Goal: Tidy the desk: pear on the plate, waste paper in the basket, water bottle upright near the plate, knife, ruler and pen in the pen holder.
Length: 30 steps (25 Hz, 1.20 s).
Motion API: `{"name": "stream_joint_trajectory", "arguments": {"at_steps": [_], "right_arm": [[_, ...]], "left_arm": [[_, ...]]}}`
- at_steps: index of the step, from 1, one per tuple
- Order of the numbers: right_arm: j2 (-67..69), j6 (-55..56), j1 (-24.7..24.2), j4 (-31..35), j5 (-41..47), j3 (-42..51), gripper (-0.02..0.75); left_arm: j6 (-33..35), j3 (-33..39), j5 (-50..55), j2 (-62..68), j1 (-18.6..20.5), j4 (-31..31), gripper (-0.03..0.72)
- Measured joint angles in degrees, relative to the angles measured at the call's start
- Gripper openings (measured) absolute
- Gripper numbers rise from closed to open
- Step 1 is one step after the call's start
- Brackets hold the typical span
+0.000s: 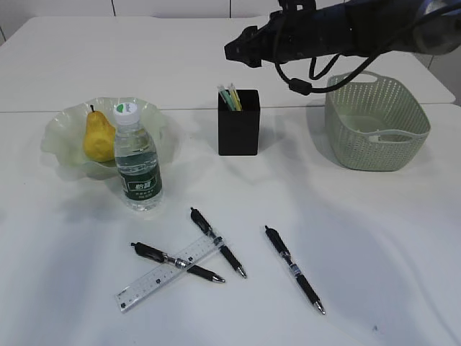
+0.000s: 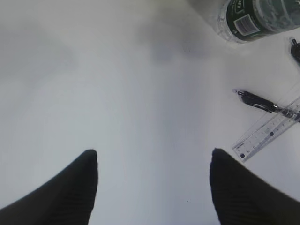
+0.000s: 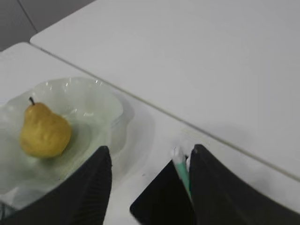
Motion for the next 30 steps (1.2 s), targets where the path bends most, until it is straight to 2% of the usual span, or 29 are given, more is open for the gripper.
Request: {"name": "stream_joint_trajectory", "arguments": {"at_steps": [6,9,17,21,26,30], "right_arm": [[-5.6,30.2,0.0,-30.7,10.6,0.0,0.398],[-9.0,41.7,0.0,-41.4,18.4,0.0,0.398],[-14.8,56.8,0.9,-53.6,33.4,0.0,0.399],[-17.6,63.2,5.6,-62.3,36.3,0.4,0.399],[-18.5,67.2,12.1,-64.5,40.0,0.4,0.399],[-18.5,68.8,13.8,-64.5,40.9,0.5,0.399]], "left_arm": [[0.0,0.0,0.6,0.0,0.0,0.0,0.528],[0.0,0.0,0.6,0.0,0.0,0.0,0.528],[0.0,0.0,0.6,0.0,0.0,0.0,0.528],[0.0,0.0,0.6,0.0,0.0,0.0,0.528],[0.0,0.0,0.7,0.0,0.0,0.0,0.528],[0.0,0.0,0.7,0.0,0.0,0.0,0.528]]}}
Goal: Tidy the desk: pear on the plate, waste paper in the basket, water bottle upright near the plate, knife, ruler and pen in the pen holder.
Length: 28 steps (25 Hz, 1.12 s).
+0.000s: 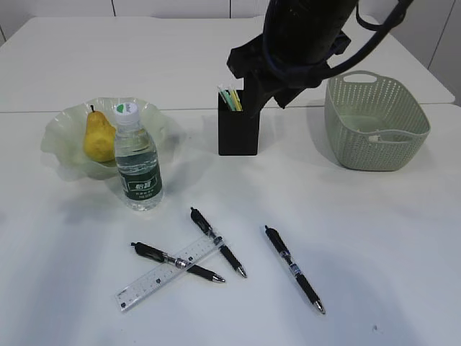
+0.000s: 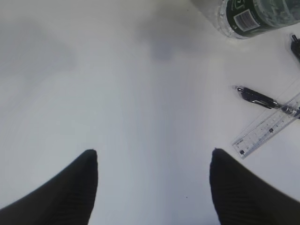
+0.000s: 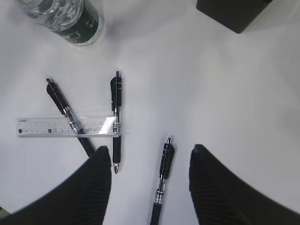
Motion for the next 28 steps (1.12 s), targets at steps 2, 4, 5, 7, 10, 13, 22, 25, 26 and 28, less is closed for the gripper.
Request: {"name": "stream_joint_trajectory", "arguments": {"at_steps": [2,4,5,7,10,13,22,25,26,28], "right_arm": [[0.0,0.2,0.1,0.0,0.1,0.0,0.399],[0.0,0.6,0.1,-0.3,0.2,0.0,0.399],[0.0,0.8,0.1,-0.4,0.2,0.0,0.4],[0.0,0.8,0.1,-0.4,0.2,0.0,0.4],[0.0,0.8,0.1,-0.4,0.2,0.0,0.4],[0.0,0.7,0.1,-0.4,0.2,0.1,0.4],[-0.1,-4.0,-1.1,-0.4,0.2,6.8,0.4],[-0.5,-5.4,-2.7,-0.4,0.2,10.2,0.4],[-0.7,-5.9,-3.3,-0.4,0.2,10.9,0.4],[-1.0,-6.8,-4.7,-0.1,0.2,12.6,0.4]], "left_arm": [[0.0,0.0,0.0,0.0,0.0,0.0,0.528],[0.0,0.0,0.0,0.0,0.0,0.0,0.528],[0.0,0.0,0.0,0.0,0.0,0.0,0.528],[0.0,0.0,0.0,0.0,0.0,0.0,0.528],[0.0,0.0,0.0,0.0,0.0,0.0,0.528],[1.1,0.0,0.0,0.0,-0.3,0.0,0.528],[3.5,0.0,0.2,-1.3,-11.9,1.7,0.528],[4.0,0.0,0.5,-1.8,-16.1,3.1,0.528],[4.3,0.0,0.6,-1.8,-17.3,3.3,0.528],[4.7,0.0,0.6,-1.9,-20.4,3.6,0.528]]}}
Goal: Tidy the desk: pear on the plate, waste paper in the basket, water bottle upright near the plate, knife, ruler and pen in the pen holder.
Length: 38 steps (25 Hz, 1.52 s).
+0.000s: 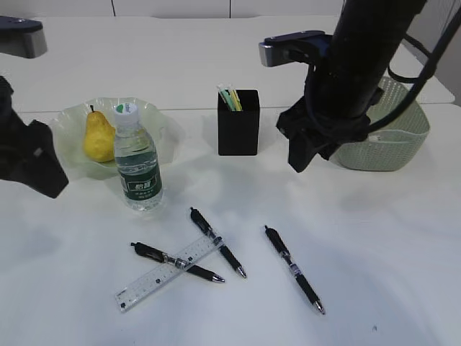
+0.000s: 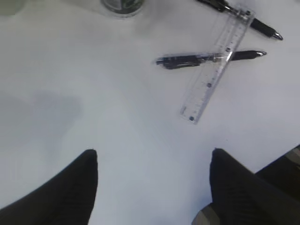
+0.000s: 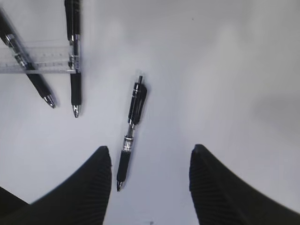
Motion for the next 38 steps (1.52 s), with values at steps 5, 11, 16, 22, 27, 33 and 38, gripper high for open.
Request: {"name": "stream_joint_trajectory", "arguments": {"at_steps": [5,11,16,22,27,33,38], "right_arm": [[-0.7,-1.9,-3.5,1.6,-0.1,2.2,0.4],[-1.1,-2.2,-4.9,1.7,-0.3,2.2,0.4],[-1.5,-2.3,-4.9,1.8,-0.3,2.2,0.4],[-1.5,-2.3,-4.9,1.8,-0.3,2.2,0.4],[-1.5,-2.3,-4.9,1.8,-0.3,2.2,0.4],[-1.5,-2.3,-4.9,1.7,-0.4,2.2,0.399],[-1.5,-2.1,-4.9,1.1,-0.4,2.2,0.4]], "left_arm": [[0.5,0.0,-3.1,0.0,-7.6,0.4,0.528],[0.6,-0.3,-8.0,1.8,-16.3,1.1,0.528],[0.6,-5.0,-7.8,8.4,-19.7,3.4,0.528],[0.6,-13.6,-5.2,17.7,-21.1,5.7,0.528],[0.8,-18.4,-4.4,23.9,-21.7,5.7,0.528],[0.9,-19.4,-4.2,29.1,-21.7,5.8,0.528],[0.9,-19.4,-4.6,32.0,-21.7,6.4,0.528]]}}
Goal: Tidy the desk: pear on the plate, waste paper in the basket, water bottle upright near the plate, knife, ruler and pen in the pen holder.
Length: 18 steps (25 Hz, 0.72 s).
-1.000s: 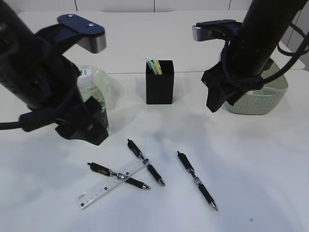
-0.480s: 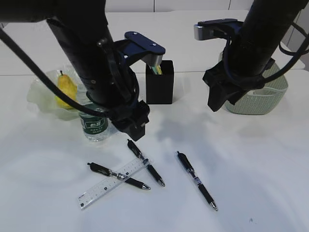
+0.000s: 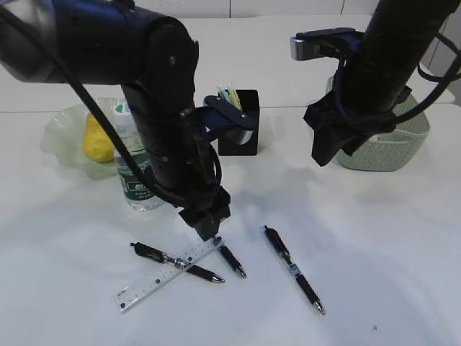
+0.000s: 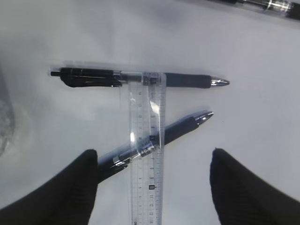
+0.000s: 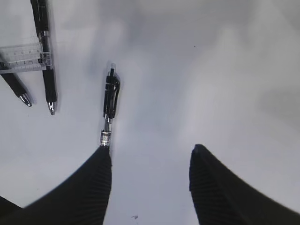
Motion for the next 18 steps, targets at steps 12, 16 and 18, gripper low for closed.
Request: {"name": "stream_joint_trajectory", "arguments": {"at_steps": [12,16,18], "right_arm": [[0.0,0.2,0.0,-0.2,0.0,0.0,0.4],[0.0,0.2,0.0,-0.2,0.0,0.0,0.4],[0.0,0.3,0.0,-0.2,0.0,0.0,0.4]], "left_arm": [[0.0,-0.1,-2.8,5.5,0.0,1.2,0.528],[0.0,-0.1,-3.2,6.1,0.0,1.2,0.528],[0.0,-0.1,-3.7,6.5,0.0,1.2,0.528]]}}
